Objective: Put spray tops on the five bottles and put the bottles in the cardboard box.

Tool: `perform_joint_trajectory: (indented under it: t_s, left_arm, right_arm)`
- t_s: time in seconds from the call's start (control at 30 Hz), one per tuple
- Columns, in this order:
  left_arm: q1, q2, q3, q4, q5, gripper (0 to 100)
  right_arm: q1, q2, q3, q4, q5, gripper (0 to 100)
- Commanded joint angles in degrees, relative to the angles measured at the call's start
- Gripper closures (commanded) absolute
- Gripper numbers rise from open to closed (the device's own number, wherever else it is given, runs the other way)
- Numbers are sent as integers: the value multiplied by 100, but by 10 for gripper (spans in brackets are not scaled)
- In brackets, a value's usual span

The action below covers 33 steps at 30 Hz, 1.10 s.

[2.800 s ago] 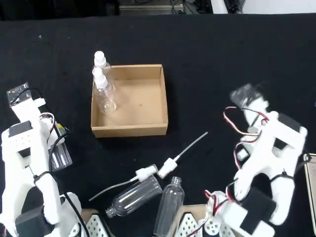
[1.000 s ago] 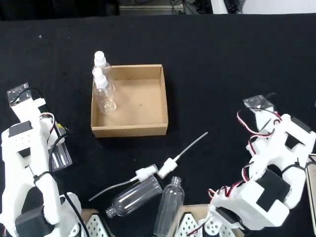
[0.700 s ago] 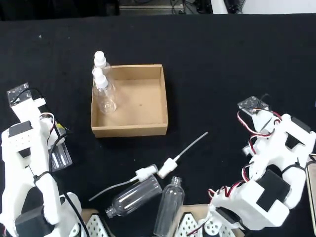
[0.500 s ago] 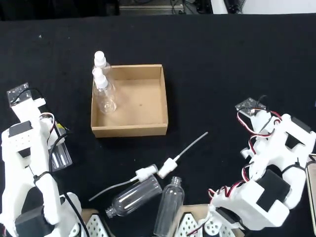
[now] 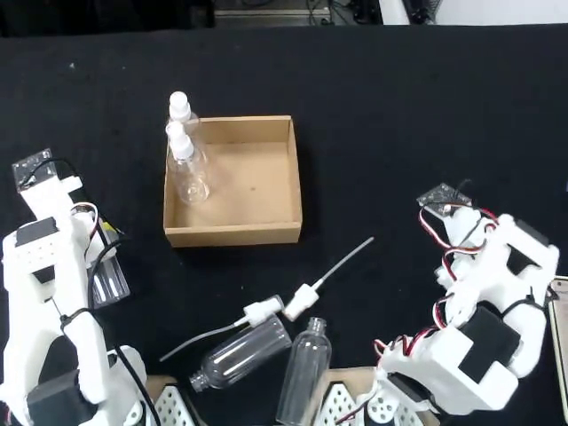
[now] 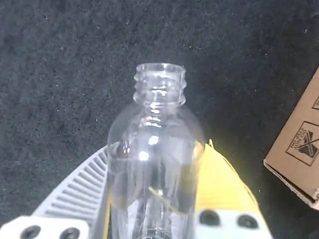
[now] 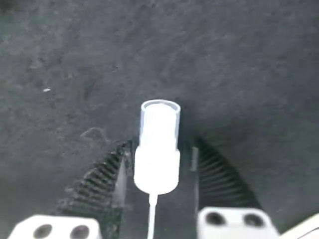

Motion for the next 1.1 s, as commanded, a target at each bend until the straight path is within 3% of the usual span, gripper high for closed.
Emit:
perform_joint_trajectory:
  t_s: [0.0, 0.03, 0.23, 0.4, 0.53, 0.7, 0.83, 1.07]
  left_arm:
    - [-48, -202, -57, -53, -9, 924]
    - [-48, -211, -57, -53, -9, 924]
    - [-13, -237, -48, -35, -9, 924]
    - [-40, -615, -127, 237, 26, 924]
    - [-13, -1556, 189, 176, 35, 924]
    - [-13, -2699, 1156, -747, 35, 924]
    - [-4, -3560, 1640, -967, 35, 923]
    - [-4, -4809, 2149, -1011, 35, 921]
  right_arm:
    - [-53, -163, 163, -167, 97, 942]
    - [-53, -180, 119, -167, 97, 985]
    - [-70, -1226, -347, 519, -176, 988]
    - [-721, -2668, -936, 1433, -2154, 988]
    - [-1433, -3618, -1481, 2040, -3402, 988]
    - [-2541, -4154, -2510, 2760, -4651, 988]
    - [-3446, -4198, -3354, 3015, -5732, 988]
    - [-5187, -4198, -4303, 2998, -6804, 988]
